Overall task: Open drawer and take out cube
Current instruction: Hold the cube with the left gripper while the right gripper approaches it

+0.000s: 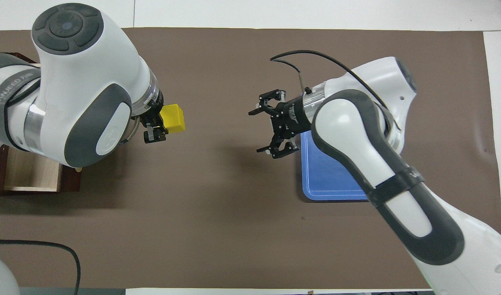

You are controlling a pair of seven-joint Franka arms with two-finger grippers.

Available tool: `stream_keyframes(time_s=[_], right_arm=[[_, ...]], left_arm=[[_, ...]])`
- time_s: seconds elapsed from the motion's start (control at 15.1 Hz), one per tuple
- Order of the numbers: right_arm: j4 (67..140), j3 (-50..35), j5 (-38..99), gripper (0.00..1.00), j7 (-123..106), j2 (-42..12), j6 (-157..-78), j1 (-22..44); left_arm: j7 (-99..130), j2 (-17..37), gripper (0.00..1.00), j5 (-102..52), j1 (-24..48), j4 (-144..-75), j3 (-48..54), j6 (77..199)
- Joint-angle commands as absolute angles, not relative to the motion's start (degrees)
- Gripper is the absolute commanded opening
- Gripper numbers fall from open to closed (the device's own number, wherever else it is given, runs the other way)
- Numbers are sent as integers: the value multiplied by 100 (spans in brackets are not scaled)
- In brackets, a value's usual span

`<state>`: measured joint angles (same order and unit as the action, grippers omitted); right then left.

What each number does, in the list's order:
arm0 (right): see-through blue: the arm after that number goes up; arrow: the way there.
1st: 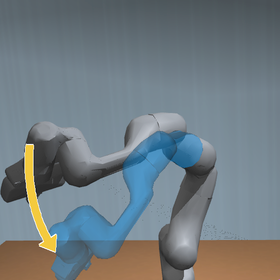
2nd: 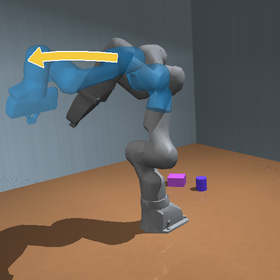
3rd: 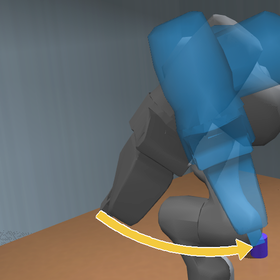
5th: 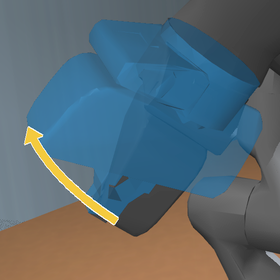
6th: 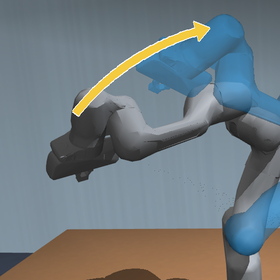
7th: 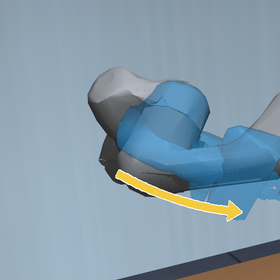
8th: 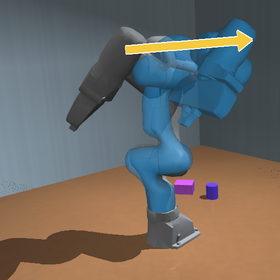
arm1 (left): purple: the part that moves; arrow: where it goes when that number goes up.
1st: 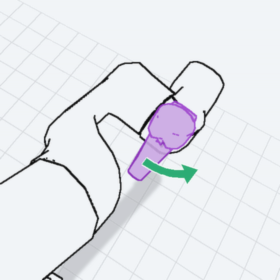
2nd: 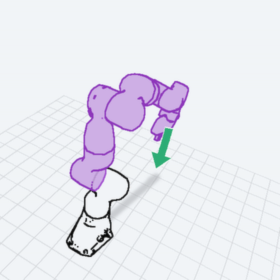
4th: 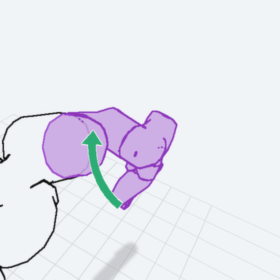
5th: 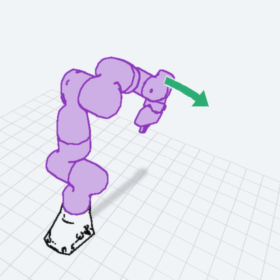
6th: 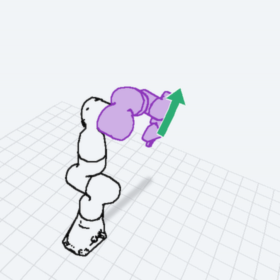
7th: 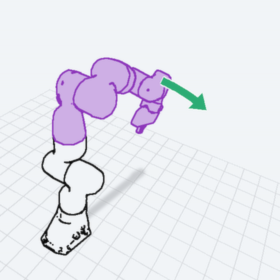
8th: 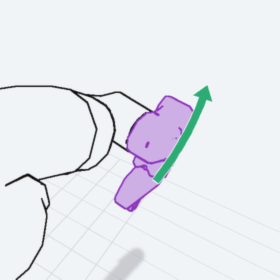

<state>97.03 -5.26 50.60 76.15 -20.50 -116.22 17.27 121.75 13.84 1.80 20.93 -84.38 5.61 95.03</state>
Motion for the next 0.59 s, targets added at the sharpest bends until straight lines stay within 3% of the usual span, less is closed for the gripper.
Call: stream_keyframes(time_s=[0.0, 0.2, 0.53], right_arm=[[8659, -492, 4984, 100, 8129, -2855, -11602, 2108], [8166, -492, 4817, 100, 8647, -3120, -11584, 2197], [8051, -510, 4632, 100, 9254, -3146, -11505, 2557]], left_arm=[[12261, 1266, 0, 185, 2162, -8596, 510, 9633], [12261, 1266, 0, 185, 2162, -8604, 519, 9633], [12269, 1266, 0, 185, 2171, -8604, 519, 9650]])
